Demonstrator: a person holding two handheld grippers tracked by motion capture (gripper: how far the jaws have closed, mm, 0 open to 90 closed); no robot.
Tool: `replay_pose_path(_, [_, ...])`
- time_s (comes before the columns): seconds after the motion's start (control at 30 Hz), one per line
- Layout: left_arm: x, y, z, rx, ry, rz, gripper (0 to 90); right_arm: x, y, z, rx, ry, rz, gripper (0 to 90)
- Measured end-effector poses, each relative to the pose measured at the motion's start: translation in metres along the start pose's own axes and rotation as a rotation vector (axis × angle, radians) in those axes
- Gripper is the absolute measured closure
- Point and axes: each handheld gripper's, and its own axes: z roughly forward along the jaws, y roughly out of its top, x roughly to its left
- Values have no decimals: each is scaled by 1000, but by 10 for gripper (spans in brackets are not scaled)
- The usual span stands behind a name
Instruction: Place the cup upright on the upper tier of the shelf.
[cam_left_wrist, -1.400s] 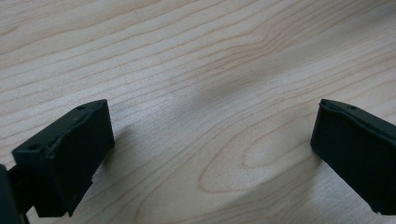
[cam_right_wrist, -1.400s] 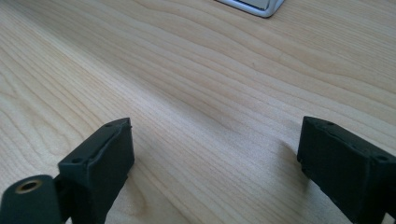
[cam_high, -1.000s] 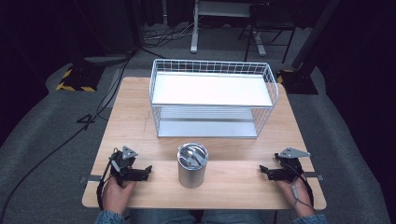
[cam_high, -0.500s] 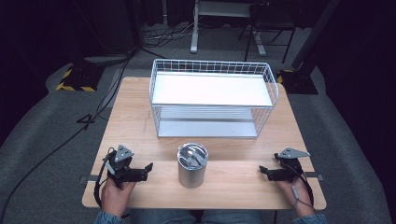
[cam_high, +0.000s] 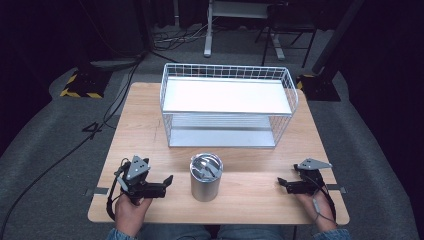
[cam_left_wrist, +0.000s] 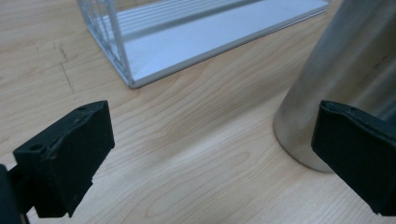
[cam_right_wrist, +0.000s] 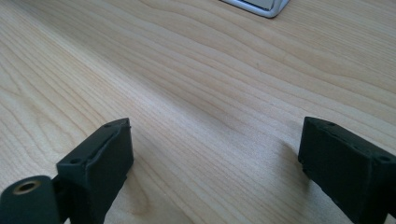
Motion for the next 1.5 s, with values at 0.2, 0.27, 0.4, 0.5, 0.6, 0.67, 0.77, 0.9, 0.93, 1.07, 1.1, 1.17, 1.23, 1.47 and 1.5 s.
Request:
replay_pose_path(0.2, [-12,8,1,-24,-39,22,0,0,0,0,0,0,-1,104])
replay_pose_path(0.27, [-13,9,1,-26,-45,23,0,0,0,0,0,0,-1,104])
replay_pose_path(0.4, [-17,13,3,-38,-70,40,0,0,0,0,0,0,-1,104])
replay_pose_path(0.5, [-24,17,5,-51,-94,73,0,0,0,0,0,0,-1,104])
replay_pose_path(0.6, [-29,20,7,-68,-123,93,0,0,0,0,0,0,-1,103])
replay_pose_path(0.67, [-32,22,8,-78,-148,102,0,0,0,0,0,0,-1,103])
replay_pose_path(0.77, [-35,23,10,-96,-202,111,0,0,0,0,0,0,-1,103])
replay_pose_path(0.9, [-38,25,12,-123,-269,116,0,0,0,0,0,0,-3,102])
replay_pose_path(0.93, [-38,25,12,-123,-269,116,0,0,0,0,0,0,-3,102])
replay_pose_path(1.07, [-43,26,14,-135,-321,143,0,0,0,0,0,0,-3,102])
replay_pose_path(1.1, [-47,27,16,-143,-340,154,0,0,0,0,0,0,-2,102])
replay_pose_path(1.17, [-51,27,18,-152,-346,161,0,0,0,0,0,0,-3,103])
replay_pose_path(1.23, [-53,26,20,-159,-349,157,0,0,0,0,0,0,-2,102])
replay_pose_path(1.47, [-57,24,28,-166,-356,149,0,0,0,0,0,0,-3,102])
replay_pose_path(1.5, [-59,24,31,-171,-359,142,0,0,0,0,0,0,-3,103])
